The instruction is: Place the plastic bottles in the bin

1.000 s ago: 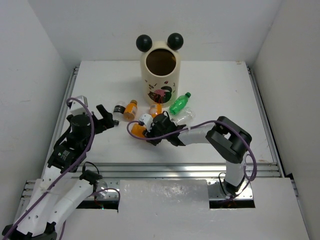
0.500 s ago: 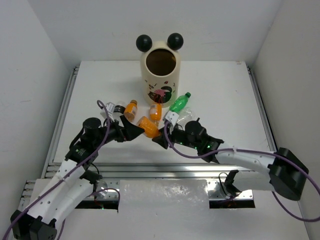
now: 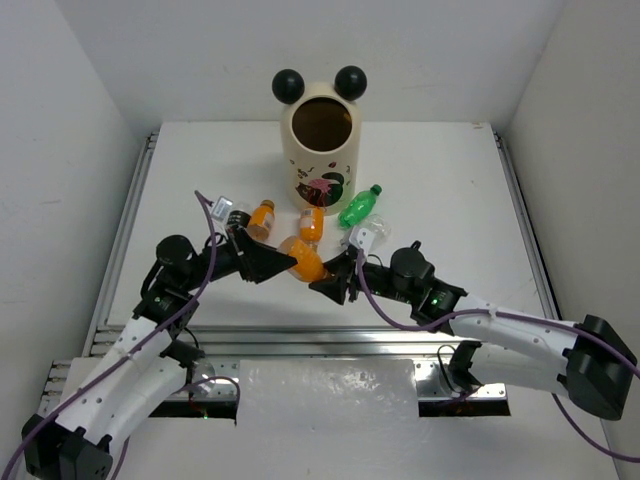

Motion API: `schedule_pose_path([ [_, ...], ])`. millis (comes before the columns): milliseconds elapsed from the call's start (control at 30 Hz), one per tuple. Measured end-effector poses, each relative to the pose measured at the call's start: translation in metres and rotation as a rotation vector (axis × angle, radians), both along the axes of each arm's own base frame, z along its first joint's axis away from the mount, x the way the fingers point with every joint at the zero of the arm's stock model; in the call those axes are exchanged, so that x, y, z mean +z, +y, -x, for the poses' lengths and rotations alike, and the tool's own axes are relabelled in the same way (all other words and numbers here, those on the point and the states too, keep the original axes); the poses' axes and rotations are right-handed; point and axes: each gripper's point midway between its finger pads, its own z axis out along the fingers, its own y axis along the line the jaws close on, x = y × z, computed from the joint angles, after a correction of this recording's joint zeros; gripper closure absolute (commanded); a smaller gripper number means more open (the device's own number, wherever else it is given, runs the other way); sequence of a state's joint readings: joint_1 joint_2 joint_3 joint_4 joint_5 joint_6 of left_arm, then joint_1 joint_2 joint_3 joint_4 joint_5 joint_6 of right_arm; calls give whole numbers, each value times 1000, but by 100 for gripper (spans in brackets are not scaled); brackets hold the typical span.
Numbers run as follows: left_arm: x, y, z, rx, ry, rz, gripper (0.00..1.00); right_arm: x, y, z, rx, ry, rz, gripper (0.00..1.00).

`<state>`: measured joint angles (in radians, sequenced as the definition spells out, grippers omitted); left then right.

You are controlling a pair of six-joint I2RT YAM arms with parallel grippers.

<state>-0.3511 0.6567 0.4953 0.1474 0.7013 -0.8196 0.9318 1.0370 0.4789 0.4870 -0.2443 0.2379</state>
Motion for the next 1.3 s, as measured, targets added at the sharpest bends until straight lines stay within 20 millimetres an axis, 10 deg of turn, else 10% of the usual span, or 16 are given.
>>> schedule_pose_path([
  [167,-6,-5,-2,-21,38,-1,26,-5,3,3,20,20,8,82],
  [300,-6,-9,-3,-35,40,2,80,-5,3,4,25,31,5,80],
  [400,-5,-14,-3,-49,29,1,100,-6,3,3,19,41,14,41],
  [467,-4,-15,-5,-49,29,-6,100,-5,2,2,10,52,8,1],
  [667,48,-5,-36,124,-74,-60,100,15,-21,-12,-142,26,-17,1],
  [900,149,21,-104,448,-285,-62,100,30,-103,-42,-598,94,-86,1],
  [1033,164,23,-153,574,-337,-87,100,19,-132,-45,-730,123,-60,1],
  [1300,127,-6,-258,637,-311,-216,92,-9,-160,-43,-836,150,49,1],
])
